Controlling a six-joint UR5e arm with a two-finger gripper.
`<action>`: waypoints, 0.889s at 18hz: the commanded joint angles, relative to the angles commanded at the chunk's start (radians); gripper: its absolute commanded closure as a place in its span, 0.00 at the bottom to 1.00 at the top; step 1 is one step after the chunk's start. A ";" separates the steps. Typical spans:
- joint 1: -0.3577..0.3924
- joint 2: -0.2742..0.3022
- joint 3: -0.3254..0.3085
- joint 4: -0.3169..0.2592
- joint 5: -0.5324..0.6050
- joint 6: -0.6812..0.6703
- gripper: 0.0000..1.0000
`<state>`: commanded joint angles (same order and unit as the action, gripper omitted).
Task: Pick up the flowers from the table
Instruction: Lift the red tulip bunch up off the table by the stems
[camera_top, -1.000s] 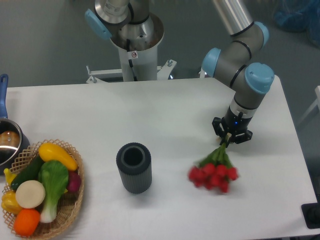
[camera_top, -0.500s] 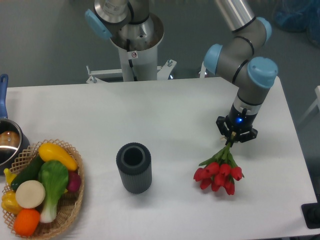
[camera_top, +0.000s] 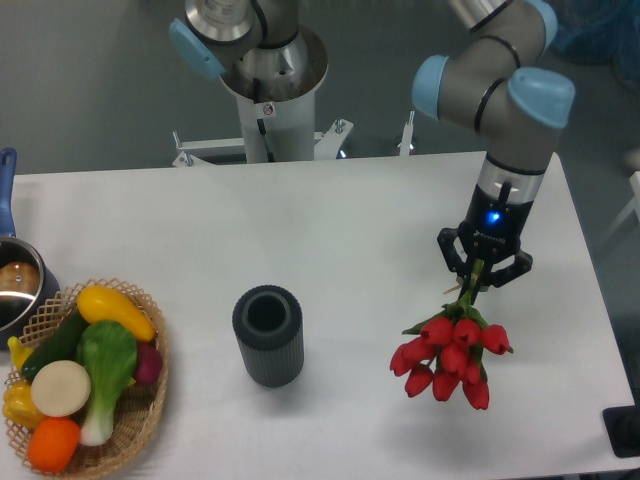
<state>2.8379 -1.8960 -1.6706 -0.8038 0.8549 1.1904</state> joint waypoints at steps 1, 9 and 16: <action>-0.002 0.000 0.015 0.000 -0.049 -0.009 0.93; -0.026 -0.024 0.114 0.000 -0.209 -0.061 0.93; -0.025 -0.018 0.106 0.000 -0.212 -0.061 0.93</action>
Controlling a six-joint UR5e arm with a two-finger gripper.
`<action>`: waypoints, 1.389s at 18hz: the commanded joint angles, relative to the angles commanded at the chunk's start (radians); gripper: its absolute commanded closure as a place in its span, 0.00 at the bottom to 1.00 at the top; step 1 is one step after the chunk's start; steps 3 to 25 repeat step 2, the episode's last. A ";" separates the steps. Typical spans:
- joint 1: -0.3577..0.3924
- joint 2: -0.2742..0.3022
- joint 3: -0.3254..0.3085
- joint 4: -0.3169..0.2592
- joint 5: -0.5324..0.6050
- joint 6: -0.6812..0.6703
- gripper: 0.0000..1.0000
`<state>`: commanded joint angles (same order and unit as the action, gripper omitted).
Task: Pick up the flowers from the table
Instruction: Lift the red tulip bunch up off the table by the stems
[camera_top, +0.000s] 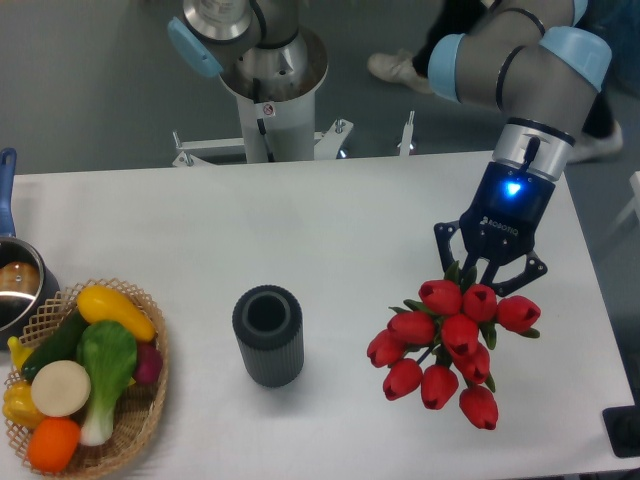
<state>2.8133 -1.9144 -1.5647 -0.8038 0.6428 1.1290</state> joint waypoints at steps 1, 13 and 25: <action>0.000 0.000 0.002 0.000 -0.008 0.000 0.93; 0.002 0.000 0.002 0.000 -0.015 0.000 0.93; 0.002 0.000 0.002 0.000 -0.015 0.000 0.93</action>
